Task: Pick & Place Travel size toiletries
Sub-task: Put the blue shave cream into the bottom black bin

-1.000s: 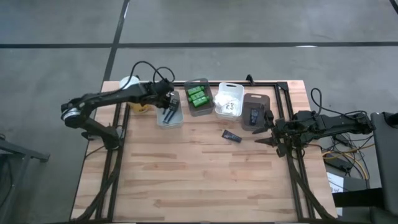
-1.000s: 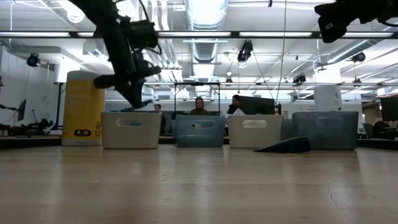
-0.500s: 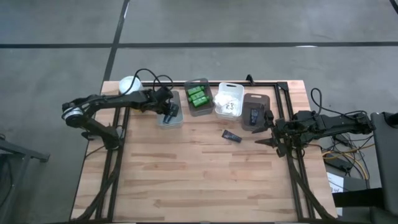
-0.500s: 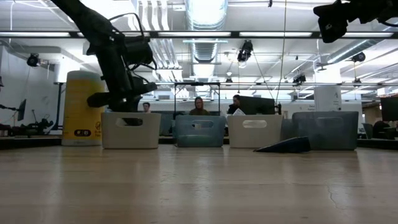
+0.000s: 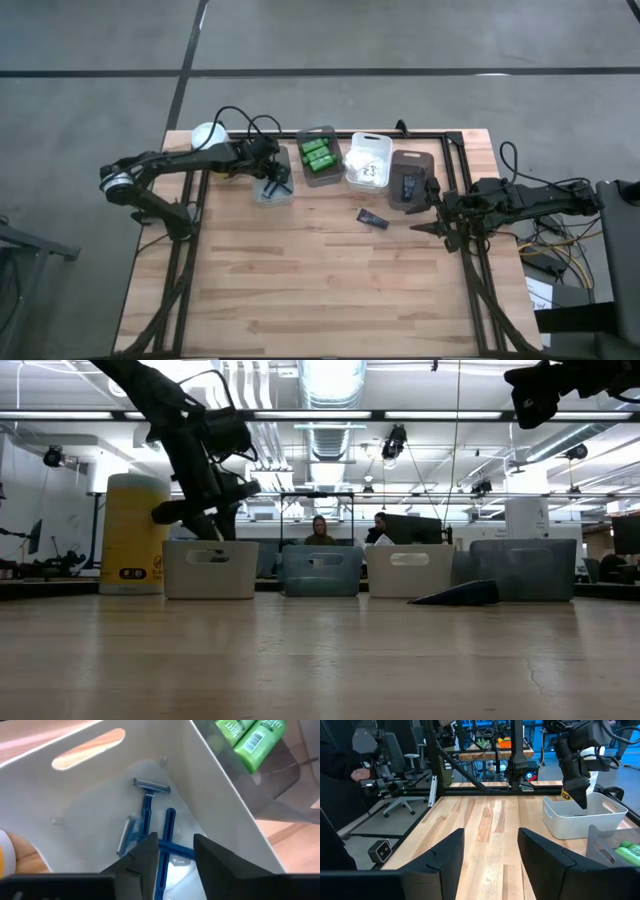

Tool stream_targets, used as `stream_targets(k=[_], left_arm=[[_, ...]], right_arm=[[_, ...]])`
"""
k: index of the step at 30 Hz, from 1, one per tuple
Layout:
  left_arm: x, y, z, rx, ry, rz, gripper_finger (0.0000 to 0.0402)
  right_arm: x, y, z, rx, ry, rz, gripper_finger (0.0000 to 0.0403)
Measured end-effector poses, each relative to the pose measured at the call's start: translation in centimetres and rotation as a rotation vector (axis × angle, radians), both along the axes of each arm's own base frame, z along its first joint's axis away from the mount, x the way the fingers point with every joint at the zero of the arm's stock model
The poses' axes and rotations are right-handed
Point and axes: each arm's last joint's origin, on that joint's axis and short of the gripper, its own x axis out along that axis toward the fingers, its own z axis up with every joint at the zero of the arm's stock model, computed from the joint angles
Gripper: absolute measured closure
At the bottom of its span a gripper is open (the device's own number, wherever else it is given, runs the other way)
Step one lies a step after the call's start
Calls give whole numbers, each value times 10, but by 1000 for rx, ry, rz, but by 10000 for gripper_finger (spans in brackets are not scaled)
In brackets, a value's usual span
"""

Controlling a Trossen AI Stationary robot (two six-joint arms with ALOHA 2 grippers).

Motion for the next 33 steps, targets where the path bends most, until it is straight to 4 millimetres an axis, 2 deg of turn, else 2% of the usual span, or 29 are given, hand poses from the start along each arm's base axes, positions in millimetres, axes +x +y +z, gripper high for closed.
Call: stream_targets(k=[9,15,22,27,33], left_arm=[[1,0,12,38,-21,-24,237],[-9,-9,43,154,-83,-51,236],[-35,-31,83,284,-209,-129,236],[-52,-48,111,417,-316,-255,236],[-61,-62,140,582,-530,-574,236]], right_arm=[[0,0,0,0,0,0,246],[0,0,0,0,0,0,263],[0,0,0,0,0,-1,283],[0,0,0,0,0,0,295],[0,0,0,0,1,0,311]])
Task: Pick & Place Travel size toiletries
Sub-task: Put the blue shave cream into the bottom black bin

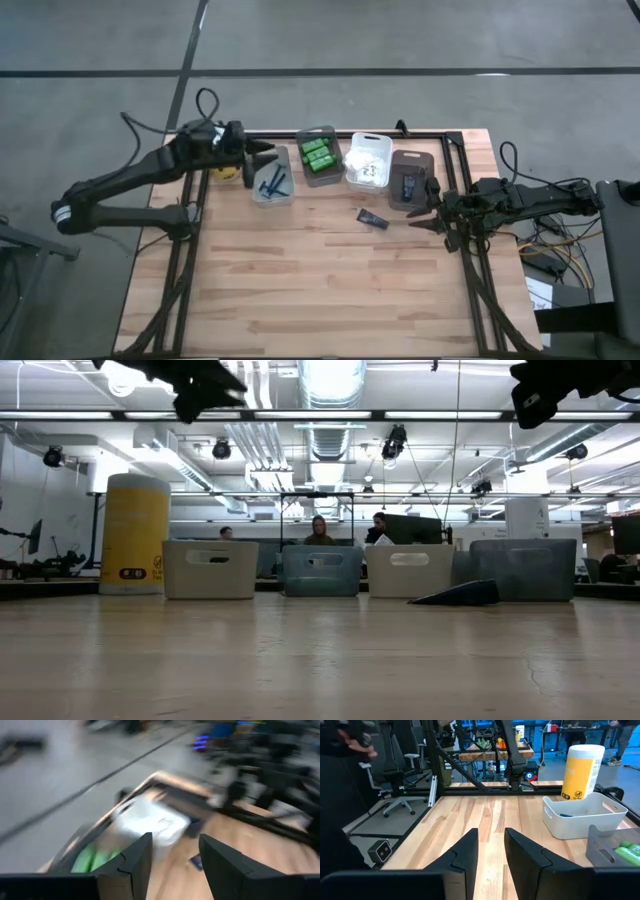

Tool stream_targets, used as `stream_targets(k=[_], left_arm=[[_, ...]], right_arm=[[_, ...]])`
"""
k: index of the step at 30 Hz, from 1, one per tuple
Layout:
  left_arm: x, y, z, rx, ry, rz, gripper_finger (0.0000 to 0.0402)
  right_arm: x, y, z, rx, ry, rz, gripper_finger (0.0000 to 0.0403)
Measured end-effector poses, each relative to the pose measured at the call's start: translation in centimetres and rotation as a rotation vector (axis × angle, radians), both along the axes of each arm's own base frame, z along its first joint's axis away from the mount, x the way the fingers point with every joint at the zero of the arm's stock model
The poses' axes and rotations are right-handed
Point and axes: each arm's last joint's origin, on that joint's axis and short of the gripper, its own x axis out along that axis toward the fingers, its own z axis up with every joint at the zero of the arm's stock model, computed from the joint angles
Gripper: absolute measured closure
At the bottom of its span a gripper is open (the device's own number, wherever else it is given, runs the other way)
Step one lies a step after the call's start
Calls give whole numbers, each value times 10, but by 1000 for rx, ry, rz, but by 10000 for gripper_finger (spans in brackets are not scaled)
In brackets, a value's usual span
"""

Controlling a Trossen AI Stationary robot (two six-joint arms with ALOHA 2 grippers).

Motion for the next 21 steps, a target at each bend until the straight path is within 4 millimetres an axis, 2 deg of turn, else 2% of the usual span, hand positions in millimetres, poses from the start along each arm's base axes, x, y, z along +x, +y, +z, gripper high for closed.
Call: stream_targets(k=[4,8,15,21], left_arm=[[-1,-7,9,208,-47,-264,236],[0,-10,6,252,-53,-383,236],[0,-13,-24,286,-11,-479,236],[-3,-15,-59,369,-132,-462,236]], right_arm=[[0,0,0,0,0,-1,323],[0,0,0,0,-1,-1,335],[0,0,0,0,0,-1,352],[0,0,0,0,0,0,360]])
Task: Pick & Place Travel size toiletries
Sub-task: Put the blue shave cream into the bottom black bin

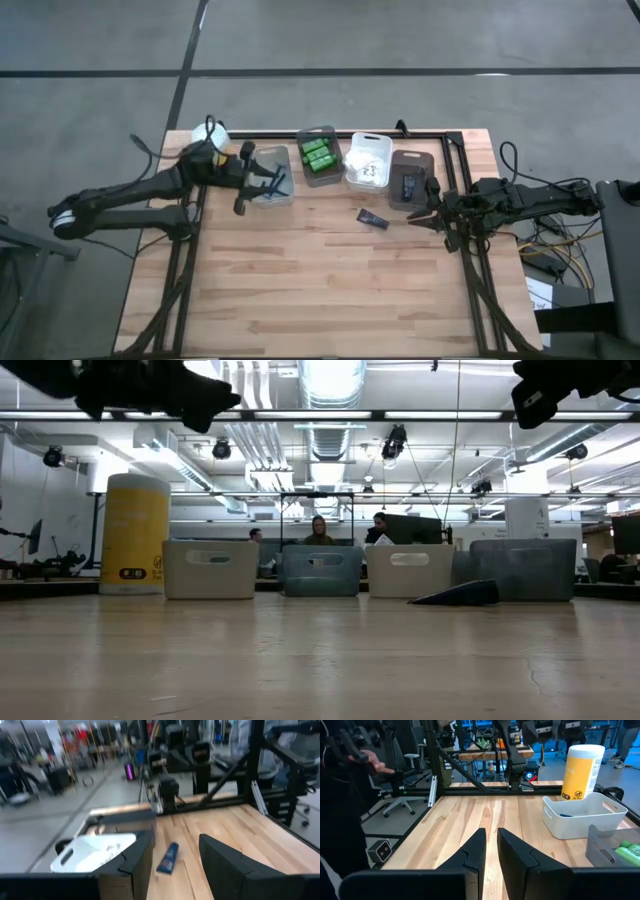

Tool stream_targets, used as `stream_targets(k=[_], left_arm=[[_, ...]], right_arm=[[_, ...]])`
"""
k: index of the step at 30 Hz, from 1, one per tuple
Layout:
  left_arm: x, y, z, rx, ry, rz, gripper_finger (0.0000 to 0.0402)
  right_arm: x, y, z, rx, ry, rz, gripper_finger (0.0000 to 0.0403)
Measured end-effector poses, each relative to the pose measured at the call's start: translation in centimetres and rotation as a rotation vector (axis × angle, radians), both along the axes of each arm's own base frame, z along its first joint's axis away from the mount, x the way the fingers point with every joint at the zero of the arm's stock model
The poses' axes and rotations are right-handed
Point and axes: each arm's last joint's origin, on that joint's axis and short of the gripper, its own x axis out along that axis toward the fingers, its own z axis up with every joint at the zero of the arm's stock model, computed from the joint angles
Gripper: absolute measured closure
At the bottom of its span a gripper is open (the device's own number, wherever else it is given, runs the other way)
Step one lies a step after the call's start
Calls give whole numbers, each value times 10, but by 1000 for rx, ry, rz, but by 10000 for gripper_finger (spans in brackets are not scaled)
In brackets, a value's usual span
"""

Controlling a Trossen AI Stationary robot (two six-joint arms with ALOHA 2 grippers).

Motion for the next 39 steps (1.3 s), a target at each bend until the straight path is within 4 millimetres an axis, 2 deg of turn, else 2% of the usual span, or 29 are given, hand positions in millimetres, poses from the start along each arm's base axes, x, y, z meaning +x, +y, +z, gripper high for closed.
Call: stream_targets(k=[6,10,19,27,39], left_arm=[[-8,-4,-39,9,-123,-2,236],[-14,-9,-55,5,-131,-20,236],[-20,-14,-68,-7,-116,-48,236],[-20,-15,-72,-126,-96,-47,236],[-20,-15,-74,-135,-87,-46,236]], right_arm=[[0,0,0,0,0,0,346],[0,0,0,0,0,0,333],[0,0,0,0,0,0,306],[0,0,0,0,0,0,288],[0,0,0,0,0,0,259]])
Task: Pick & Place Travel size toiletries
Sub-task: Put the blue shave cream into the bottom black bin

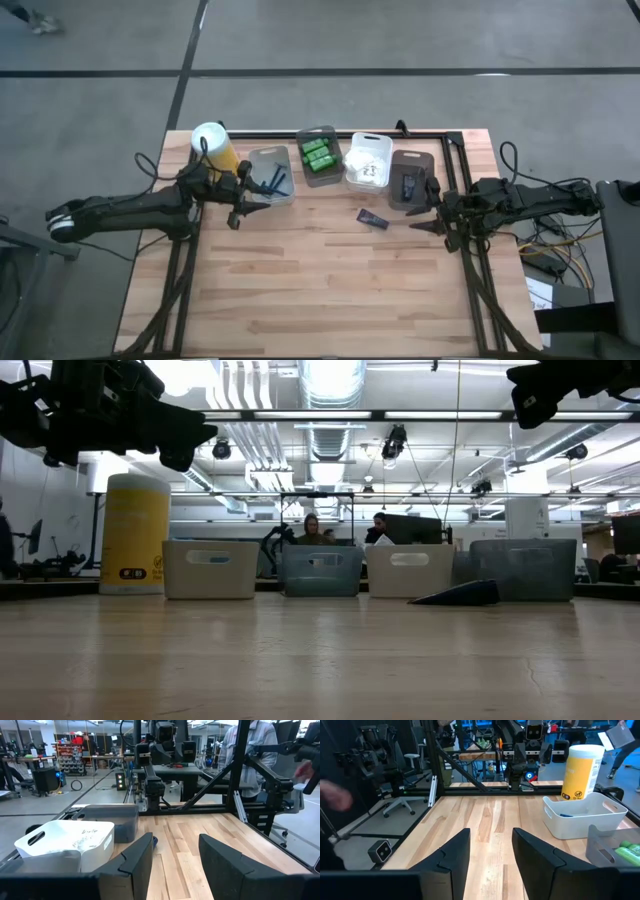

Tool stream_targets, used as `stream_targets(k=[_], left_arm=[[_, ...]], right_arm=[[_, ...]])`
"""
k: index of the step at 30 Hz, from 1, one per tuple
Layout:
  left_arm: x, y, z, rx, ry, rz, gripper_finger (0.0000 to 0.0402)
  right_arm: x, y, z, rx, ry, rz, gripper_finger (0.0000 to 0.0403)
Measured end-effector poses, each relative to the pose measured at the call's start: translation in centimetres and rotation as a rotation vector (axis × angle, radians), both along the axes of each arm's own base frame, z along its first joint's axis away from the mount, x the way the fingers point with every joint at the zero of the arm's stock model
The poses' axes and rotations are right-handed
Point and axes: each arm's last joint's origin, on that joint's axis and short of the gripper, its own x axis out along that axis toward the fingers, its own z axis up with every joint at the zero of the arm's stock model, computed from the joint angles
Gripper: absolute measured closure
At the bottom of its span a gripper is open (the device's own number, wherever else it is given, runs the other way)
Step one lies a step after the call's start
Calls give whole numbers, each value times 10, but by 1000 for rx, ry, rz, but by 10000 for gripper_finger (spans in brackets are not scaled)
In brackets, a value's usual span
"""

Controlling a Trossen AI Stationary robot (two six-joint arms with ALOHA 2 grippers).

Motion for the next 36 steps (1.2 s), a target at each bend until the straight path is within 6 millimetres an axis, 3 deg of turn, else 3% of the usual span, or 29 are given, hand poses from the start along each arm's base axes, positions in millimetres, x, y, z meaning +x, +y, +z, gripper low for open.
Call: stream_targets(k=[11,24,30,36], left_arm=[[0,0,0,-1,0,1,236],[0,0,0,-1,1,1,236],[0,0,0,-1,1,1,236],[0,0,0,-1,1,1,236]], right_arm=[[0,0,1,22,-4,-2,232],[3,1,-13,493,240,-95,211],[24,2,-2,458,411,-167,211],[53,1,11,298,585,-261,196]])
